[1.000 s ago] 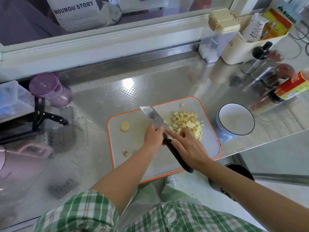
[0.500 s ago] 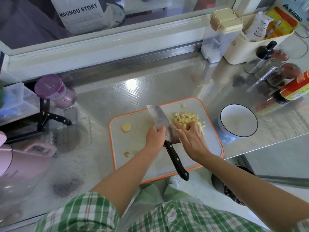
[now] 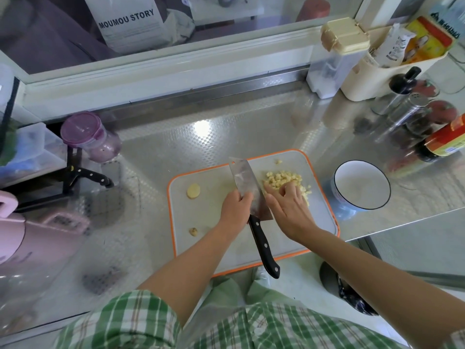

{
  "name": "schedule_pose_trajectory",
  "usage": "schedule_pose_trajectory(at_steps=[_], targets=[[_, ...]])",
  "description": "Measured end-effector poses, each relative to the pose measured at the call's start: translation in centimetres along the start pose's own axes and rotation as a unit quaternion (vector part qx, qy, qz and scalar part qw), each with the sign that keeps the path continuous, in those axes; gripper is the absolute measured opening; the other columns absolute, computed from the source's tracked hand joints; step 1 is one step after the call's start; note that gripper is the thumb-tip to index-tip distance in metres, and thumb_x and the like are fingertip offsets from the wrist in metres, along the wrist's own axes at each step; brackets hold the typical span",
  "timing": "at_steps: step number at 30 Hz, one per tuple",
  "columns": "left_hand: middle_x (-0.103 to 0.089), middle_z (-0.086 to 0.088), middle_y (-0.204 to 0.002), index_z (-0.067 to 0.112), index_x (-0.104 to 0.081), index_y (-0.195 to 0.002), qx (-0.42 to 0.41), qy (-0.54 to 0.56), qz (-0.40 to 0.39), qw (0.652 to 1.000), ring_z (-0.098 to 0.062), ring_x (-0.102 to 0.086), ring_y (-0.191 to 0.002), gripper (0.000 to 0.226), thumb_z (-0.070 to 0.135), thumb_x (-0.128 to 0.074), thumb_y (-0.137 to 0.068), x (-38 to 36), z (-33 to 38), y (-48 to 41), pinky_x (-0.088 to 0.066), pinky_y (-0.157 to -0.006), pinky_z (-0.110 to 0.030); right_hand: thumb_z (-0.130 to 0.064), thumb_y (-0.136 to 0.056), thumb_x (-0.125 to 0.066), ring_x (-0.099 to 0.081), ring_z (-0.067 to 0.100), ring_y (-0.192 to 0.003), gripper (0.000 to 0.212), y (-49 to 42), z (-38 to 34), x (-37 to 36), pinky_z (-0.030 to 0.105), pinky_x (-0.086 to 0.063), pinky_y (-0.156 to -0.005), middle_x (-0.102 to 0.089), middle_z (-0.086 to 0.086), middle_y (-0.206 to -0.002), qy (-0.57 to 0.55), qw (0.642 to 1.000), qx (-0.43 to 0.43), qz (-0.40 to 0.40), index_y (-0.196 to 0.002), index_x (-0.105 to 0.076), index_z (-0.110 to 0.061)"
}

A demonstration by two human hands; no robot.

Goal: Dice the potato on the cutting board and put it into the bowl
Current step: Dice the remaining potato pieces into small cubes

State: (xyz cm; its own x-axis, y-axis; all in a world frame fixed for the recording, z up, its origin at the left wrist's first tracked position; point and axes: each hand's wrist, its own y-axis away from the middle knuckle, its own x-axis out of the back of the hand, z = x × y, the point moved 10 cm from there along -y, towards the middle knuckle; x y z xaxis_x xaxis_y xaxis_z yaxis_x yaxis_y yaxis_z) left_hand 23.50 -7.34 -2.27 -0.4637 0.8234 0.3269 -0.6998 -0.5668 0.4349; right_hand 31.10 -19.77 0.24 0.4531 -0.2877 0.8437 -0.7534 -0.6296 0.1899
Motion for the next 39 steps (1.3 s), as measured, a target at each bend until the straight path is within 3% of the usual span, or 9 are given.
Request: schedule_pose_trajectory(at_steps=[3,5,8,12,14,17,21,35,39], targets=[[-0.051,-0.009,-0.065,0.001,-0.056,-0.075,0.018,-0.01,0.022,1.0,-0.025,-0.052,-0.062,0.032,0.031,-0.046,-0.08,0.4,-0.4,-0.4,-0.047,-0.061,-0.045,-0.066,-0.089,-0.016,-0.047,0.02,-0.101,0.07,0.7,-1.0,0.2,0.041,-0.04,-0.092,-0.05,0.001,-0.105,-0.058,0.998,0.028,-0.019,-0.147,-0.037,-0.031],[-0.057,-0.015,-0.071,0.006,-0.053,-0.07,0.029,-0.034,0.038,0.998,-0.035,-0.061,-0.071,0.024,0.026,-0.049,-0.083,0.6,-0.7,-0.7,-0.052,-0.069,-0.05,-0.067,-0.088,-0.033,-0.06,0.015,-0.084,0.066,1.4,-2.5,-0.9,0.036,-0.046,-0.077,-0.065,-0.001,-0.088,-0.099,0.988,0.056,-0.105,-0.148,-0.028,-0.04],[-0.06,-0.017,-0.072,0.014,-0.044,-0.065,0.027,-0.057,0.061,0.996,-0.036,-0.061,-0.073,0.027,0.019,-0.049,-0.091,0.8,-0.2,-0.6,-0.052,-0.071,-0.046,-0.035,-0.088,-0.059,-0.055,0.012,-0.058,0.075,3.2,-4.5,-2.5,0.027,-0.043,-0.06,-0.056,-0.003,-0.064,-0.095,0.969,0.092,-0.21,-0.15,-0.016,-0.038],[-0.061,-0.008,-0.063,0.012,-0.055,-0.069,-0.021,0.012,0.006,1.0,-0.025,-0.059,-0.058,0.041,0.034,-0.039,-0.1,-1.2,2.0,0.0,-0.051,-0.062,-0.037,-0.009,-0.092,-0.048,-0.042,0.003,-0.046,0.048,2.4,-1.8,-0.6,0.016,-0.034,-0.047,-0.047,-0.009,-0.063,-0.256,0.96,-0.037,-0.109,-0.136,-0.041,-0.028],[-0.063,-0.008,-0.079,0.011,-0.063,-0.089,-0.083,-0.019,0.008,0.996,-0.026,-0.06,-0.077,0.049,0.047,-0.03,-0.095,-1.8,3.3,0.3,-0.05,-0.074,-0.039,-0.002,-0.094,-0.038,-0.034,0.011,-0.043,0.025,2.3,0.2,-0.2,0.02,-0.031,-0.041,-0.04,0.001,-0.06,-0.469,0.869,-0.144,-0.064,-0.106,-0.052,-0.018],[-0.05,-0.008,-0.11,0.021,-0.059,-0.126,-0.213,-0.165,0.045,0.962,-0.021,-0.047,-0.103,0.059,0.052,-0.024,-0.09,-2.0,5.0,1.2,-0.038,-0.09,-0.028,-0.004,-0.098,-0.038,-0.025,0.012,-0.042,0.023,2.1,2.0,0.3,0.02,-0.026,-0.037,-0.028,0.001,-0.057,-0.653,0.725,-0.219,-0.026,-0.078,-0.038,-0.016],[-0.039,-0.011,-0.132,0.039,-0.046,-0.138,-0.323,-0.286,0.02,0.902,-0.026,-0.034,-0.118,0.047,0.047,-0.025,-0.098,-4.3,6.3,2.7,-0.032,-0.1,-0.037,-0.012,-0.1,-0.039,-0.026,0.012,-0.041,0.025,2.2,2.9,0.3,0.019,-0.026,-0.038,-0.028,-0.001,-0.056,-0.727,0.641,-0.243,-0.03,-0.076,-0.034,-0.016],[-0.029,-0.015,-0.146,0.027,-0.039,-0.144,-0.189,-0.405,0.043,0.893,-0.032,-0.028,-0.129,0.081,0.06,0.006,-0.084,-5.1,5.3,0.5,-0.029,-0.104,-0.041,-0.009,-0.099,-0.039,-0.025,0.013,-0.042,0.026,2.9,4.4,0.8,0.02,-0.028,-0.036,-0.028,0.002,-0.057,-0.702,0.67,-0.241,-0.035,-0.075,-0.034,-0.016],[-0.03,-0.012,-0.146,0.038,-0.033,-0.147,-0.294,-0.358,-0.037,0.885,-0.029,-0.026,-0.13,0.068,0.06,0.0,-0.092,-7.5,6.9,2.1,-0.027,-0.107,-0.04,-0.008,-0.099,-0.038,-0.027,0.012,-0.042,0.02,2.8,4.4,0.9,0.02,-0.03,-0.036,-0.03,0.0,-0.056,-0.694,0.68,-0.232,-0.039,-0.081,-0.041,-0.015]])
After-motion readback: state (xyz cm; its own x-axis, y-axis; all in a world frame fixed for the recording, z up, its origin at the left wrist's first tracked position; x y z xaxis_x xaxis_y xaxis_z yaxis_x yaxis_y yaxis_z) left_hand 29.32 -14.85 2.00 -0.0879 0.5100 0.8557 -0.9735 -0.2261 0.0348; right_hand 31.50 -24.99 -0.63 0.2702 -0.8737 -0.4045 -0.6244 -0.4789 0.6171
